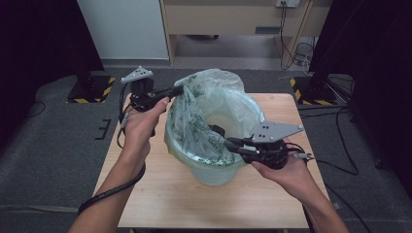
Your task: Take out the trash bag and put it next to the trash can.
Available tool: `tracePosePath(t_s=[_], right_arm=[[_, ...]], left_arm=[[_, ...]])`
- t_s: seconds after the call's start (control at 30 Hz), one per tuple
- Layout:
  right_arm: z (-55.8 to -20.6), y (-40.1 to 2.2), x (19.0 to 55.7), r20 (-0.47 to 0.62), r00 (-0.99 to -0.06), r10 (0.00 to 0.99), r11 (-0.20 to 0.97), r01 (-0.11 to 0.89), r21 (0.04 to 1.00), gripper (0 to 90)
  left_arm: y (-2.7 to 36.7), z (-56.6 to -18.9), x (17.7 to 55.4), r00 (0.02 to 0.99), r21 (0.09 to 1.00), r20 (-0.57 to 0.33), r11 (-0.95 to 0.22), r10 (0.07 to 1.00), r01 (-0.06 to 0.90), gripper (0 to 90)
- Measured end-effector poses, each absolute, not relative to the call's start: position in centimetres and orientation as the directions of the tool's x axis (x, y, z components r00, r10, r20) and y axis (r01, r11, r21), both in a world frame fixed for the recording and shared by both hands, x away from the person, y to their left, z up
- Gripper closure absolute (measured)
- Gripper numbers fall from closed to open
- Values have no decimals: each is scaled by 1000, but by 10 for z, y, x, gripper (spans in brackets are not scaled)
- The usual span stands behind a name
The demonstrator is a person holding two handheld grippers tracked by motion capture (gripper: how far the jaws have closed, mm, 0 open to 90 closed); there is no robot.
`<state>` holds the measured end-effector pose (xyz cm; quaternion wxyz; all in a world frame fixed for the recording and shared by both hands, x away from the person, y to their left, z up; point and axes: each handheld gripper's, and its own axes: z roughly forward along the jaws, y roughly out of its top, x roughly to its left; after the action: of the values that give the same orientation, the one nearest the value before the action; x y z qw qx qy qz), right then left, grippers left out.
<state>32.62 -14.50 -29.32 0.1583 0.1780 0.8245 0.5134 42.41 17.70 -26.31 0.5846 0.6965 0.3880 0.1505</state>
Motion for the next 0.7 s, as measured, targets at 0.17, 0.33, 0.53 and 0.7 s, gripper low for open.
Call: tracePosePath(t_s=[0.17,0.33,0.53,0.7], right_arm=[[-282,-148,331,-80,-875,477,377,122,918,900],[-271,-148,341,-70,-860,506,344,128,930,900],[-259,-145,353,-60,-842,536,322,139,936,900],[-252,-140,360,-46,-837,546,298,142,944,900]], left_arm=[[173,-265,421,675,931,-241,-29,697,363,898],[165,-266,416,707,933,-233,-52,668,357,898],[156,-265,409,748,940,-216,-75,628,334,898],[150,-260,405,770,948,-186,-96,610,305,898]])
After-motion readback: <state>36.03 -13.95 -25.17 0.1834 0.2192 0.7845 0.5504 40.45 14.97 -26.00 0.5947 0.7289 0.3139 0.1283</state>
